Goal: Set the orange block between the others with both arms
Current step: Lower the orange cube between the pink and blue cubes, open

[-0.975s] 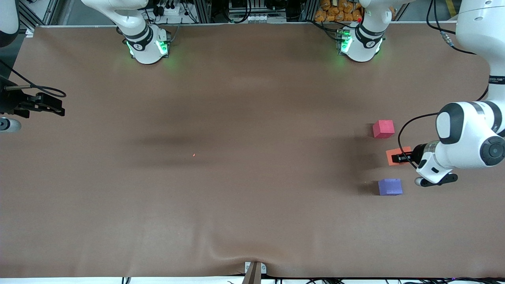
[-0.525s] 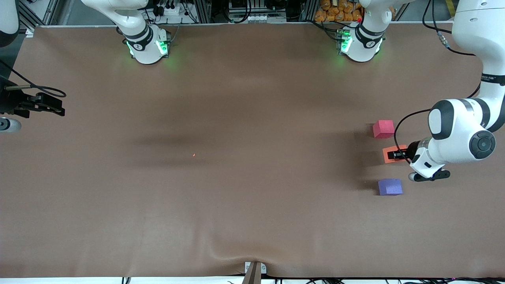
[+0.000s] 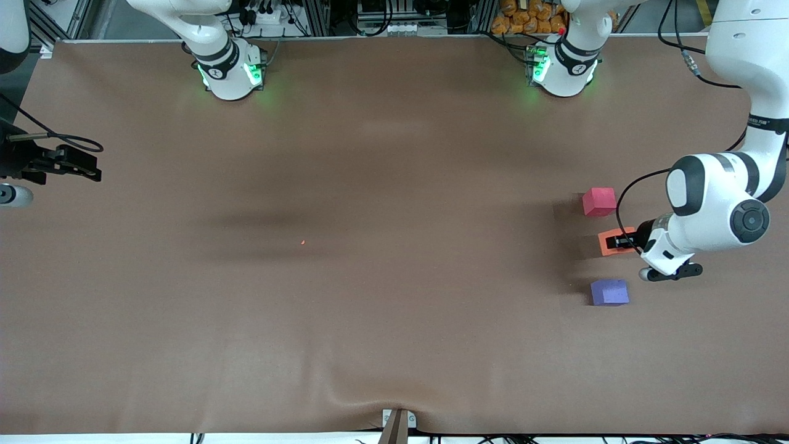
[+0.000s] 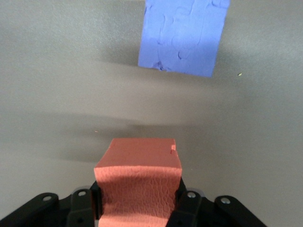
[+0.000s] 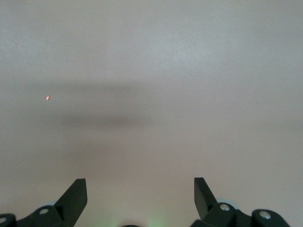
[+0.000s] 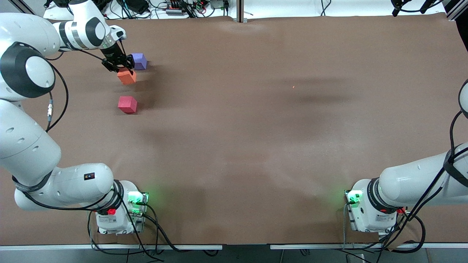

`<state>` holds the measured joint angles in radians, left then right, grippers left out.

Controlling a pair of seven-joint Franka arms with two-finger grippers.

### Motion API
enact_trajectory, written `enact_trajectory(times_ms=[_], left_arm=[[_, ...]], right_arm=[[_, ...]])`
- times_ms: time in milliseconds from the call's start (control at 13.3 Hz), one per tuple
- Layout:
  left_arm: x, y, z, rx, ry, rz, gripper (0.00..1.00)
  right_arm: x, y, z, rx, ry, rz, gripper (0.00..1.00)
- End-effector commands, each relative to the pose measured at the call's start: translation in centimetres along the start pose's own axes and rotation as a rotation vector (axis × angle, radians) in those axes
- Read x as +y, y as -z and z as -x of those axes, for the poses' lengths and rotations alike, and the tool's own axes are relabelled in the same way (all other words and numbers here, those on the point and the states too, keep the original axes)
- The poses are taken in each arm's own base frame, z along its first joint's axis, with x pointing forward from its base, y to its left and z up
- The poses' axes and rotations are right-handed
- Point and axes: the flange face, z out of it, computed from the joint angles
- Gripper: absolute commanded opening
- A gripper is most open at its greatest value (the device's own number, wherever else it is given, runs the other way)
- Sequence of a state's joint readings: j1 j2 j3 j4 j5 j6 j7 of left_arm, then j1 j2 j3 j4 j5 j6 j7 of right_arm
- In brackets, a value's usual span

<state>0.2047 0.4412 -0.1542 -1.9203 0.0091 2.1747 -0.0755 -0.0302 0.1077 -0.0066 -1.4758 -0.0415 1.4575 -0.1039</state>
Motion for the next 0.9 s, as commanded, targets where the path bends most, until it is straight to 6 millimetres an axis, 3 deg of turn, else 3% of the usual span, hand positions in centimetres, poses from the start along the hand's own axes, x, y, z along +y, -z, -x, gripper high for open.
enact_trajectory(times_ms=[0,825], left_arm=[[-0.1,-1.6,0.3,0.008,-0.009,0.018,0.00],[-0.4,-5.7,-0.3,0.008,-0.045,0.029,0.00]], right_arm=[[0.0,0.5,0.3,0.003,0.000,-0.016,1.00],[-0.1,0.7,0.4,0.006,0.003,-0.015,1.00]])
